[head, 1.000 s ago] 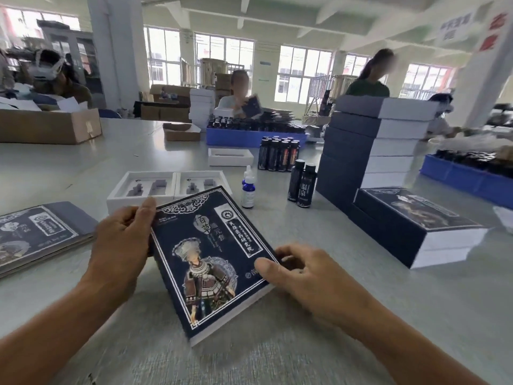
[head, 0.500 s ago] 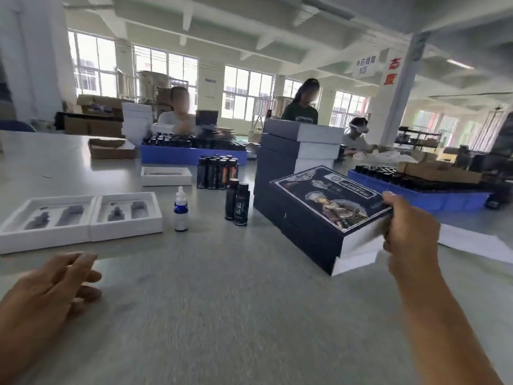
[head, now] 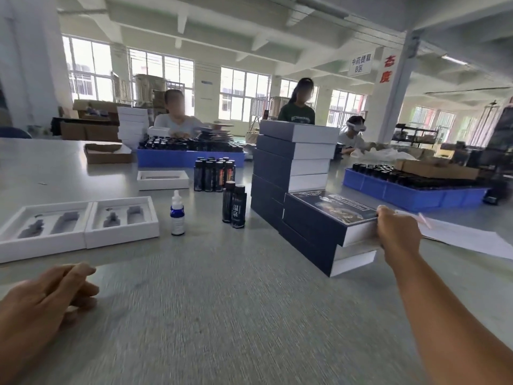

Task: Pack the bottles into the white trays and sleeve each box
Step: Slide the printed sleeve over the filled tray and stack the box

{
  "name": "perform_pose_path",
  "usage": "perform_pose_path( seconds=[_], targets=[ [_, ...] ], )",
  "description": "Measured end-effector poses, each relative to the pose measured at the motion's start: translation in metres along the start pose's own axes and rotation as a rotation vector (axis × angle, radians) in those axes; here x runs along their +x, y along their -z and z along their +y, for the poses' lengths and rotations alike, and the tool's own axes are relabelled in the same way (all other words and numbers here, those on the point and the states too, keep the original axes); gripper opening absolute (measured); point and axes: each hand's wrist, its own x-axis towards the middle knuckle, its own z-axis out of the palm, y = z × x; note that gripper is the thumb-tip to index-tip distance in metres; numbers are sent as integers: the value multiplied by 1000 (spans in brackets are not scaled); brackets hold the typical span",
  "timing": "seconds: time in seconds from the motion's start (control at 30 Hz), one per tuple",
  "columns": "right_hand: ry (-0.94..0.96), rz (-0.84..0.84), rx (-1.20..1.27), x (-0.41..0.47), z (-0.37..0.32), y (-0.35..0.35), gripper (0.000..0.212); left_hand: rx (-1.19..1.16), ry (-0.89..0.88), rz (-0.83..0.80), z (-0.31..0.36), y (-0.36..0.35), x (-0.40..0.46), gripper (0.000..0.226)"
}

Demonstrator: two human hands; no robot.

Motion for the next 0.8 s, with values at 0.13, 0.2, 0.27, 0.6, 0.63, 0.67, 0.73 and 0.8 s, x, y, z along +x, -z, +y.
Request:
perform_pose_path(
  seconds=[0.13,0.2,0.27,0.6,0.63,0.67,0.73,0.8],
  targets=[
    [-29,14,-12,6,3,-8,33,12,-71,44,1,-1,-6,23],
    [1,23,-39,8,4,-9,31,4,-85,47,2,-1,-8,24],
    [49,27,-75,10,6,-10,29,8,-91,44,4,1,-10,29],
    [141,52,-135,8,5,-3,52,87,-155,44,21,2,-28,31],
    [201,96,-128,7,4,-1,58,104,-159,39,23,1,-30,28],
    [286,112,-101,6,3,2,59,119,-160,37,25,0,-30,26],
    [475,45,16,-6,-6,-2,55,153,-163,36,26,-1,-30,24],
    [592,-109,112,-47,-23,-12,48,179,-159,32,28,-2,-30,23]
  ],
)
